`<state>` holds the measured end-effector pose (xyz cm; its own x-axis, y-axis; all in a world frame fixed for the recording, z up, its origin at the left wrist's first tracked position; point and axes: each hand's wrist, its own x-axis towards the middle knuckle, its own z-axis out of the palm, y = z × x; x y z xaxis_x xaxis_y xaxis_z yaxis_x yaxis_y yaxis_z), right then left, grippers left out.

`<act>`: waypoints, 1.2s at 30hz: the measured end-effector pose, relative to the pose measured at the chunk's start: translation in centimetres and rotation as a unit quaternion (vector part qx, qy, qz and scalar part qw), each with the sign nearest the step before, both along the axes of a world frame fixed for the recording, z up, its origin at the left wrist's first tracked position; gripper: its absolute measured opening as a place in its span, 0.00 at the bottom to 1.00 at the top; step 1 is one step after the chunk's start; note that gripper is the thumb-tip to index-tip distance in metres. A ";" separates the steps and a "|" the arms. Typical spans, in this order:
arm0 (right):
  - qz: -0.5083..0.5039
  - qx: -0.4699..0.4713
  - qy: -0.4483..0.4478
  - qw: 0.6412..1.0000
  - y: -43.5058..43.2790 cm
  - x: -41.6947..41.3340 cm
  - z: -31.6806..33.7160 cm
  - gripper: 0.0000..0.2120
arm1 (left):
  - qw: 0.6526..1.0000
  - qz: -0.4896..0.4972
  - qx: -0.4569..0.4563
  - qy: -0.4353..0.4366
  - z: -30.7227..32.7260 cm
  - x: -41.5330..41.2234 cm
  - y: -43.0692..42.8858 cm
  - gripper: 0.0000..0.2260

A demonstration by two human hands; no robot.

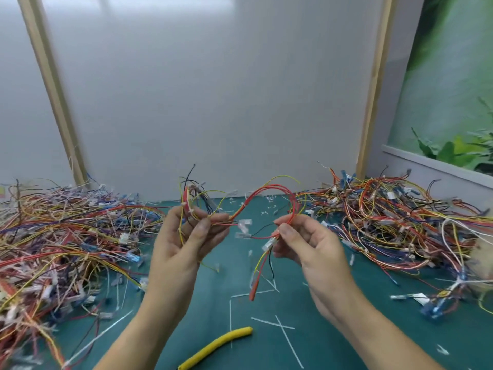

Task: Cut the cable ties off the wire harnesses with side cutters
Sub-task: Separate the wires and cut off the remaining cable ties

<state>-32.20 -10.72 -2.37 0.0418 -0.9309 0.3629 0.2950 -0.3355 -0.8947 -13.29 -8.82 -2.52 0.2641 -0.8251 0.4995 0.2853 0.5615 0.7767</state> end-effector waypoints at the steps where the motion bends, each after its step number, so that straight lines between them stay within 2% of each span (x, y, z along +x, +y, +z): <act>1: -0.004 -0.007 -0.014 1.000 0.0 -0.2 0.1 0.07 | 1.000 -0.002 -0.005 -0.004 0.0 0.1 0.1 0.03; 6: -0.036 -0.022 -0.073 0.996 -0.7 -1.7 0.9 0.09 | 0.999 0.035 -0.021 0.030 0.4 0.6 0.1 0.06; 12: -0.069 -0.016 -0.053 0.996 -1.3 -2.1 0.6 0.12 | 0.996 0.065 -0.027 0.054 1.1 1.1 0.4 0.11; 19: -0.114 -0.030 0.118 0.986 -1.0 -1.5 -0.4 0.07 | 0.998 0.051 -0.016 0.021 0.6 0.1 0.6 0.08; 22: -0.111 -0.021 0.102 0.988 -0.9 -1.4 -0.5 0.07 | 1.000 0.025 -0.003 0.007 0.0 -0.5 0.6 0.07; 25: -0.086 -0.001 0.076 0.993 -1.0 -1.1 -0.6 0.11 | 1.000 -0.003 0.013 -0.001 -0.3 -1.0 0.7 0.08; 31: -0.066 -0.010 0.052 0.996 -0.8 -1.1 -0.6 0.14 | 0.999 -0.036 0.016 0.037 0.3 -1.3 1.1 0.20; 36: -0.058 -0.025 0.056 0.996 -0.6 -1.0 -0.7 0.17 | 0.998 -0.040 0.026 0.049 0.5 -1.2 1.2 0.24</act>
<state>-33.16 -11.32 -3.08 -0.0221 -0.9130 0.4073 0.1505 -0.4058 -0.9015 -14.48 -7.64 -2.02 0.2417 -0.8693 0.4311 0.4028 0.4941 0.7705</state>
